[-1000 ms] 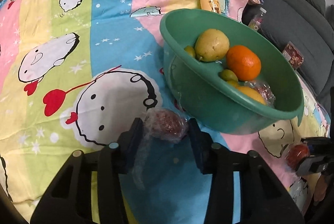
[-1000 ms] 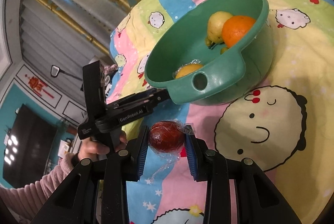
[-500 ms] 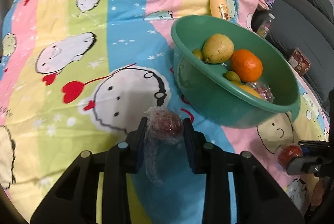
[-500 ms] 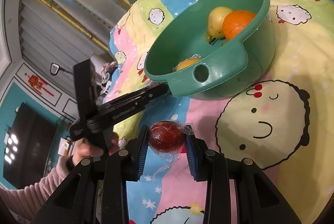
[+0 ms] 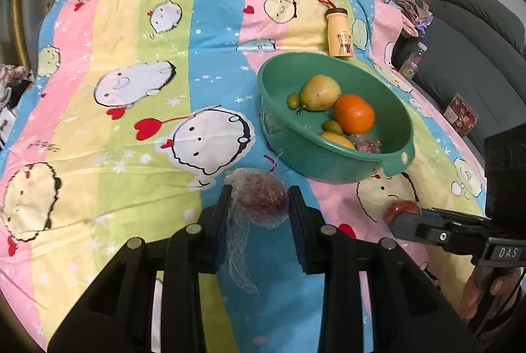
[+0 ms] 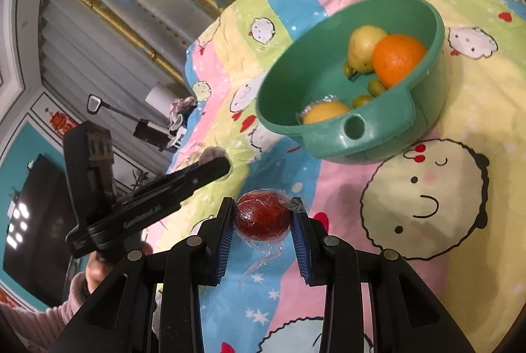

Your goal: Organize fruits

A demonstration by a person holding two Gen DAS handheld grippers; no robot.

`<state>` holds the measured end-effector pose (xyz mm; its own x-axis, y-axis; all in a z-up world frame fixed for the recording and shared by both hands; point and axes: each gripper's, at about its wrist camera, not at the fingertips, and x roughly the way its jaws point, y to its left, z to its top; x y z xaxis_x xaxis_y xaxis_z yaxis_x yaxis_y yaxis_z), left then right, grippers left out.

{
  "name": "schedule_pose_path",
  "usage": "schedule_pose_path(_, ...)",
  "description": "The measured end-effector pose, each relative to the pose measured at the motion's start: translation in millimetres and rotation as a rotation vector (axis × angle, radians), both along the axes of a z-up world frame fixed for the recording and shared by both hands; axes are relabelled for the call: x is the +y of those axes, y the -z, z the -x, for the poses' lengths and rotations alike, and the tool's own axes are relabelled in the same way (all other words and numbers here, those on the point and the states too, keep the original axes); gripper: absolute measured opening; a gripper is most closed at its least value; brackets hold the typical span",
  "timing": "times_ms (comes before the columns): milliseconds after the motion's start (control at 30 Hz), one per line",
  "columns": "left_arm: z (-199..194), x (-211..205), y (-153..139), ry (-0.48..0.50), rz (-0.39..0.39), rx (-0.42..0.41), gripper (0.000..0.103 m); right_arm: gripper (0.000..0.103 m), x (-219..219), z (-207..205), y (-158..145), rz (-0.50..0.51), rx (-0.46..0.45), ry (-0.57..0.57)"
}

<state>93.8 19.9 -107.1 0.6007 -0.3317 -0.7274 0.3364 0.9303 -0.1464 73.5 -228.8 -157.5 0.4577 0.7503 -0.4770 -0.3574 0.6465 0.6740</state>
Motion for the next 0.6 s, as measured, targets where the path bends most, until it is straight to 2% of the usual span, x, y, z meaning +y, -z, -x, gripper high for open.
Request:
schedule_pose_path(333,20,-3,-20,-0.009,0.018,-0.015,0.033,0.036,-5,10,-22,0.000,-0.048,0.009)
schedule_pose_path(600,23,-19,-35,0.021,0.010,-0.046,0.033,0.036,-16,13,-29,-0.004,-0.070,0.034)
